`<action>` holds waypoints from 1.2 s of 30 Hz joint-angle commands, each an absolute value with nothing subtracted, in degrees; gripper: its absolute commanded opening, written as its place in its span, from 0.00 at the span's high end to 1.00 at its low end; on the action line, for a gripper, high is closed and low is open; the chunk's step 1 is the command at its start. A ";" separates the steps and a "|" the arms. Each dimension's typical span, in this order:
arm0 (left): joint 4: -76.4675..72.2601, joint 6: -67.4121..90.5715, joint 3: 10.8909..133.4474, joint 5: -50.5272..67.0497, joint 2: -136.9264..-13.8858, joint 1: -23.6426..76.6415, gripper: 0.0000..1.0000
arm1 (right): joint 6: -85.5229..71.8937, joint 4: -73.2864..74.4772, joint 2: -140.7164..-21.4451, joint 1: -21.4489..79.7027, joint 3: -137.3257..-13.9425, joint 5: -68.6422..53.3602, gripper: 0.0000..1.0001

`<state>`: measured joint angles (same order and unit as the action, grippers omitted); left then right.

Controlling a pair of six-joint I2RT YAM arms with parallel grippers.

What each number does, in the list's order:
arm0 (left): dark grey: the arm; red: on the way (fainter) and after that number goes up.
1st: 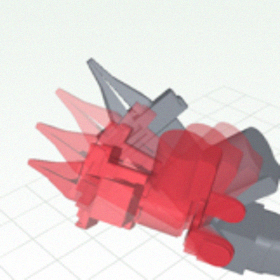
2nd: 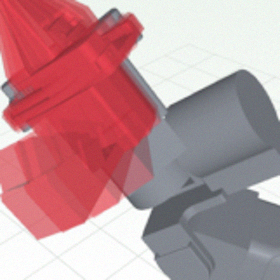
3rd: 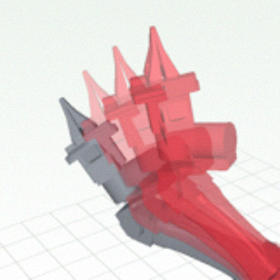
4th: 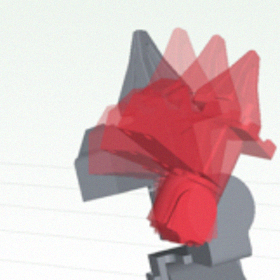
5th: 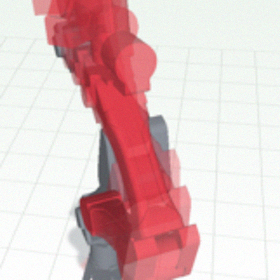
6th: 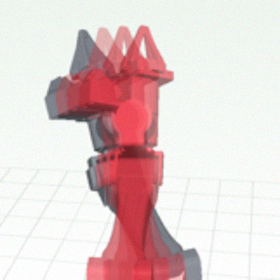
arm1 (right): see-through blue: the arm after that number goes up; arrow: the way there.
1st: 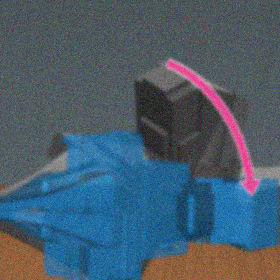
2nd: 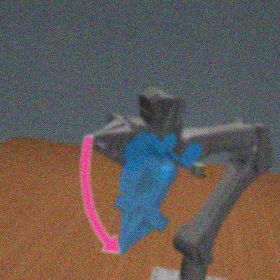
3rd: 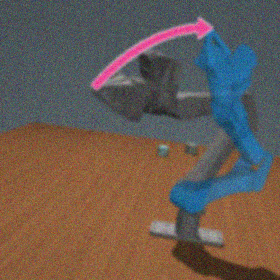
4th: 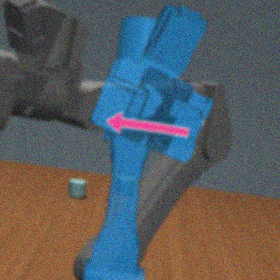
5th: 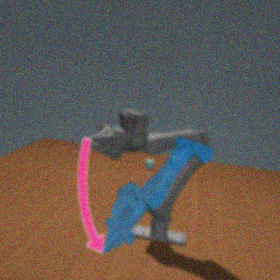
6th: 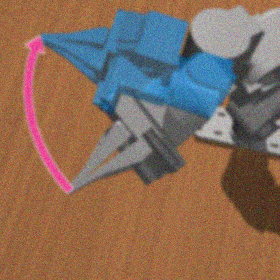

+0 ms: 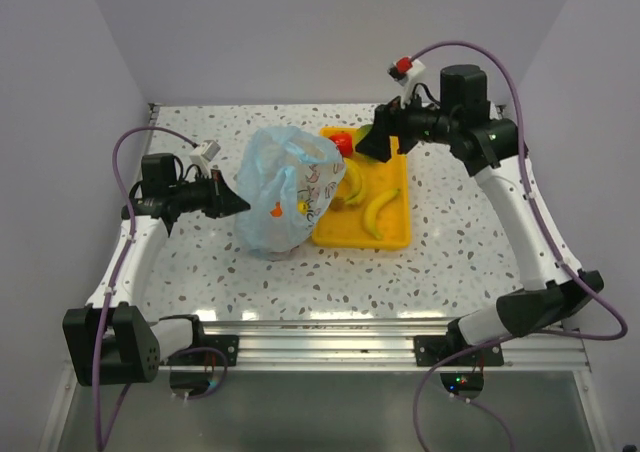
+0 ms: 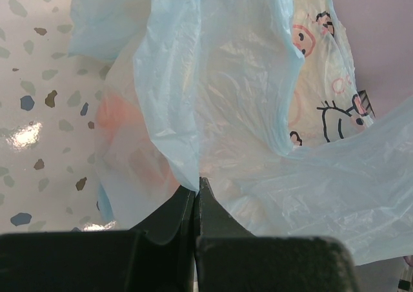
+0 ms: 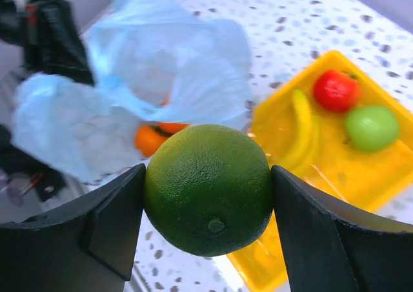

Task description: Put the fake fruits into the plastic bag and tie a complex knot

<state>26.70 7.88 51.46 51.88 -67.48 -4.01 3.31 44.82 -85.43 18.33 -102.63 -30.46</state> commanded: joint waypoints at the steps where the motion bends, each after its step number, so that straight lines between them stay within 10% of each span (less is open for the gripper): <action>1: 25.31 7.82 52.29 53.52 -67.06 -4.39 1.00 | -1.23 42.53 -85.78 24.77 -100.28 -38.15 0.69; 22: 24.17 8.35 51.50 54.58 -66.36 -4.39 1.00 | 2.82 33.15 -97.73 40.34 -105.56 -18.47 0.69; 24: 24.26 8.17 51.59 54.58 -66.27 -4.39 1.00 | 2.46 30.86 -98.35 40.34 -105.47 -16.61 0.51; 26: 24.35 8.26 51.77 54.75 -66.53 -4.40 1.00 | 2.37 32.33 -99.49 40.69 -106.95 -16.96 0.06; 36: 24.26 8.61 52.29 54.93 -67.41 -4.48 1.00 | 4.57 43.24 -93.62 39.30 -111.89 -24.07 0.01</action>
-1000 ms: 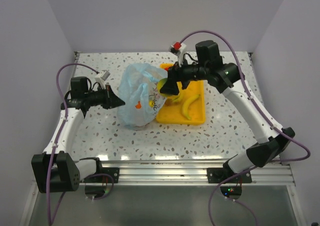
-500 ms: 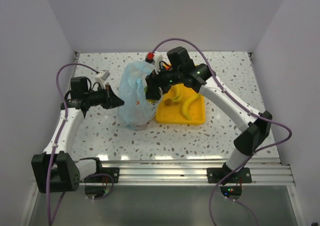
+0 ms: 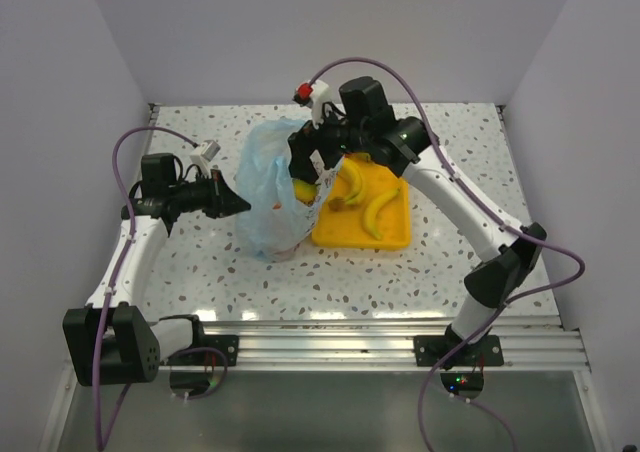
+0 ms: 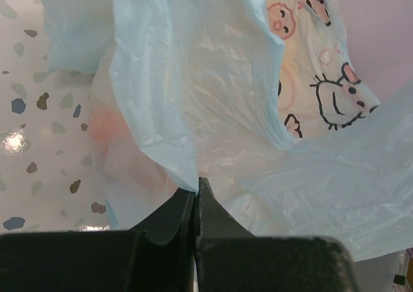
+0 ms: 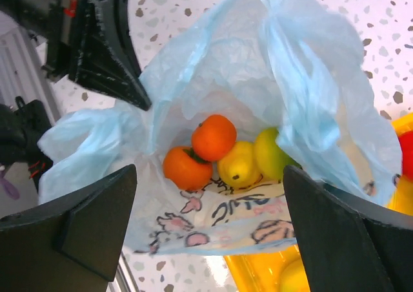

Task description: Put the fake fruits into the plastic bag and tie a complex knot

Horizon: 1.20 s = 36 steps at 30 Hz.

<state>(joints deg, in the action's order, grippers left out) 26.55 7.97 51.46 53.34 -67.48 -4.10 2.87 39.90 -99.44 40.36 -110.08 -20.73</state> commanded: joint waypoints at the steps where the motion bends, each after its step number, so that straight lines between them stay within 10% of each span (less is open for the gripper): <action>1: 24.34 8.61 52.38 54.93 -67.41 -4.48 1.00 | 5.53 43.68 -92.39 38.24 -110.93 -29.82 0.01; 13: 24.61 8.44 53.17 55.11 -68.64 -4.66 1.00 | 31.55 73.48 -90.88 28.14 -108.22 -35.35 0.08; 20: 24.17 8.61 52.73 55.11 -68.38 -4.66 1.00 | 27.53 64.45 -96.23 17.68 -105.82 -34.10 0.11; 36: 23.47 8.88 51.42 54.84 -68.02 -5.27 1.00 | -14.66 29.63 -121.81 18.72 -112.95 10.36 0.03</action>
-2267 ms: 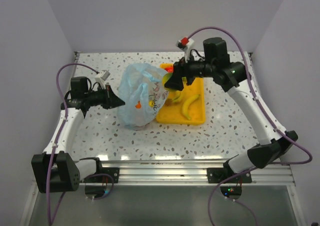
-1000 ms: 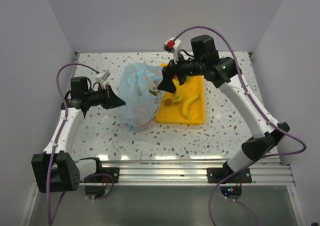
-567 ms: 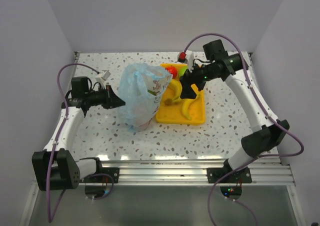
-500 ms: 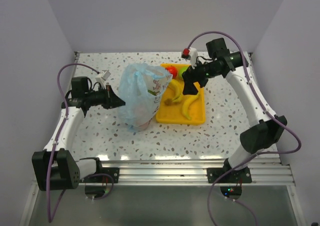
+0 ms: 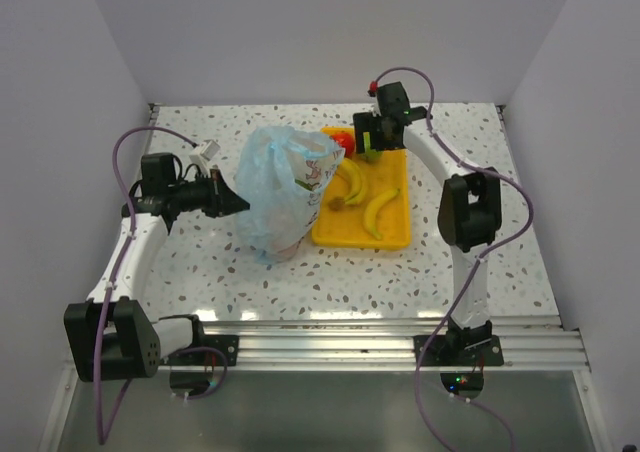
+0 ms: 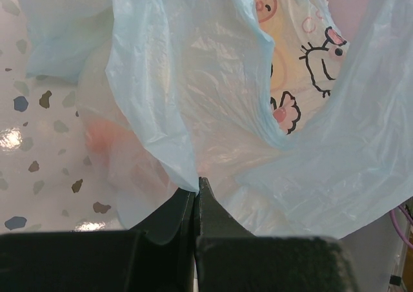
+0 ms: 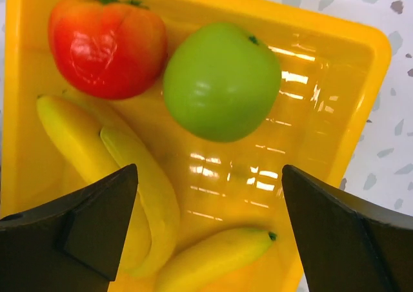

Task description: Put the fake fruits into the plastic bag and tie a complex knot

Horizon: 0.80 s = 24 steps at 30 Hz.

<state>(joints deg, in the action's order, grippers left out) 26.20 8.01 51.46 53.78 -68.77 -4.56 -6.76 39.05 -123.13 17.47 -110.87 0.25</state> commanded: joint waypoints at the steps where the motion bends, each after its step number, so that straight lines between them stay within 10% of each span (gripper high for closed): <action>1: 23.47 8.88 51.50 54.93 -68.03 -5.19 1.00 | -15.11 28.58 -122.43 18.98 -113.20 10.81 0.03; 17: 24.08 8.44 52.47 55.19 -69.70 -5.54 1.00 | -19.42 29.36 -134.03 19.07 -118.57 14.41 0.02; 24: 24.34 8.09 52.65 55.46 -70.05 -5.71 1.00 | -17.49 27.51 -132.46 18.98 -114.71 13.18 0.18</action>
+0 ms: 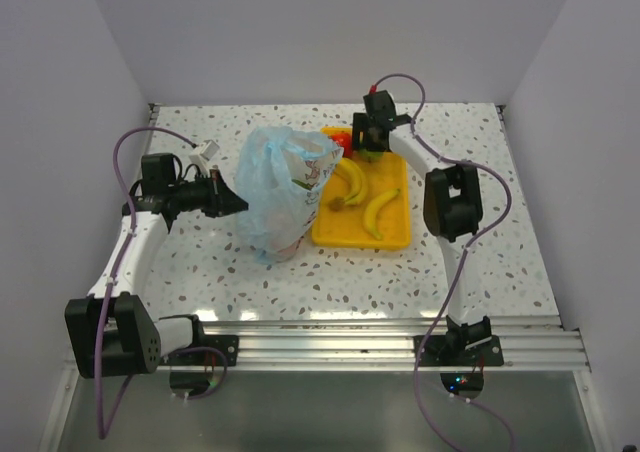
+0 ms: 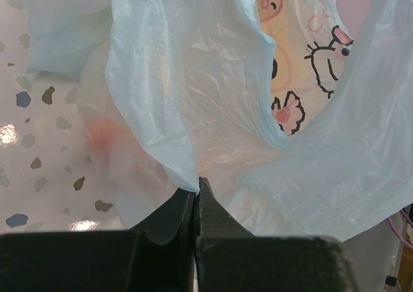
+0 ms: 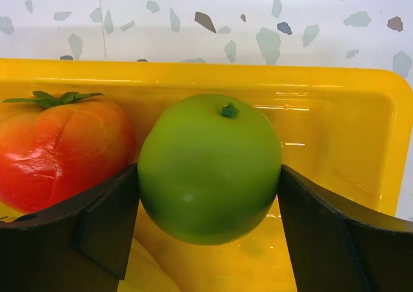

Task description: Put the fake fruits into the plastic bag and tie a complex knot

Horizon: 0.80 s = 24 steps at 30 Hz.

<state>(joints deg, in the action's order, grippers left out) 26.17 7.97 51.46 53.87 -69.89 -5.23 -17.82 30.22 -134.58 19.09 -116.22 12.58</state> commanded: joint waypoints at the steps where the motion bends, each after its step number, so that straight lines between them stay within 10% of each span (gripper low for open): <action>1: 24.43 8.17 52.82 55.46 -69.96 -5.80 1.00 | -17.40 27.51 -131.84 19.07 -114.44 13.10 0.23; 11: 25.58 7.65 52.39 55.72 -68.38 -6.33 1.00 | -12.05 32.26 -104.44 18.63 -100.94 -3.49 0.56; 24: 24.35 8.70 51.77 56.69 -68.12 -6.42 1.00 | -6.94 38.49 -82.35 30.92 -90.26 -27.86 0.67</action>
